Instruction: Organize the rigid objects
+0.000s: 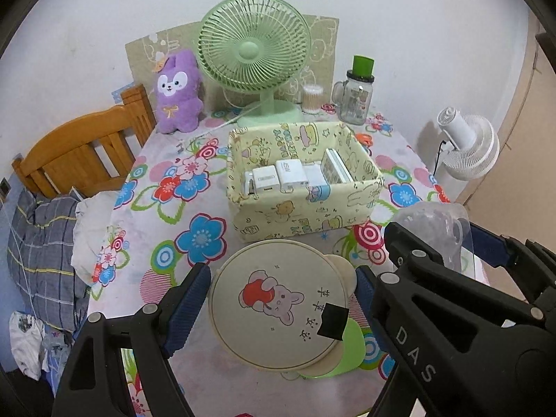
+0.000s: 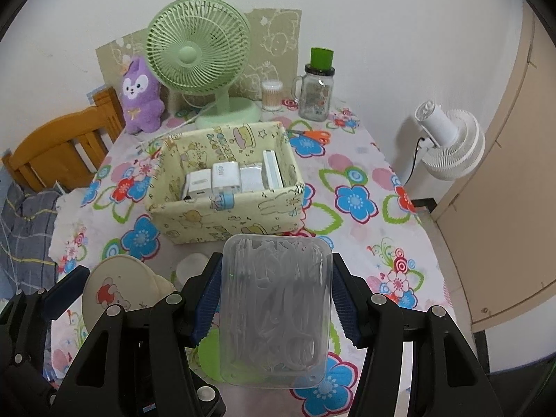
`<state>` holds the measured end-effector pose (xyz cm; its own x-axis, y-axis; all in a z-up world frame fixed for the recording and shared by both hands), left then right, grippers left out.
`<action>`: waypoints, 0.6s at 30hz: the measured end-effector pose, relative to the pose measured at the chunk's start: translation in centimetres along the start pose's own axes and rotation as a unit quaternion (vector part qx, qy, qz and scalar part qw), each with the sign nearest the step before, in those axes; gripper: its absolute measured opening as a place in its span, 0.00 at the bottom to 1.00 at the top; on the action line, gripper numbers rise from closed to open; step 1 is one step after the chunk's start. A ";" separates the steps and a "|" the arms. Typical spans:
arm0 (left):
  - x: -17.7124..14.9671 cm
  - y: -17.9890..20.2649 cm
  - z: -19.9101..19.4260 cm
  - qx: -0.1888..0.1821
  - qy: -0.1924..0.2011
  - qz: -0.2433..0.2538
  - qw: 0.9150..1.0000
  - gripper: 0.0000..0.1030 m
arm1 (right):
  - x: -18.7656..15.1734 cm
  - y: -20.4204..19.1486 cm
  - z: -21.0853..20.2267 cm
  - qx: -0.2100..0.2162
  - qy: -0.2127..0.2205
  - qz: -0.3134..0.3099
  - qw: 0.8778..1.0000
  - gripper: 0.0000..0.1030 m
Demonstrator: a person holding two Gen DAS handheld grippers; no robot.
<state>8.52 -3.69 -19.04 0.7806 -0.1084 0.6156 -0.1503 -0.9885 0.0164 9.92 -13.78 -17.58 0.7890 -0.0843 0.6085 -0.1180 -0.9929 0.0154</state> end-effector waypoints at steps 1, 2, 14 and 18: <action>0.2 -0.1 -0.3 0.003 0.002 -0.001 1.000 0.82 | 0.1 0.0 -0.2 0.001 0.001 0.000 1.000 0.60; 0.3 -0.1 -0.5 0.005 0.005 -0.001 1.000 0.82 | 0.3 -0.1 -0.4 0.003 0.003 0.001 1.000 0.60; 2.9 -1.1 -2.3 0.013 0.032 -0.012 0.999 0.82 | 3.1 -1.1 -2.2 0.020 0.030 -0.011 0.999 0.60; 3.4 -1.1 -2.4 0.012 0.036 -0.013 0.999 0.82 | 3.8 -1.2 -2.3 0.022 0.033 -0.013 0.999 0.60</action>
<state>9.87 -2.67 -15.10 0.7387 -0.0757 0.6698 -0.1152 -0.9932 0.0147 11.72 -12.69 -13.49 0.7494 -0.0534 0.6600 -0.0693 -0.9976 -0.0020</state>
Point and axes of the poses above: each gripper's, at about its wrist camera, not at the fingertips, and z roughly the way its jaws point, y to its right, x to its top, the point moved 6 cm from there along z, roughly the way its jaws point, and after that the axes turned 1 degree about -x, right-handed, at the moved point
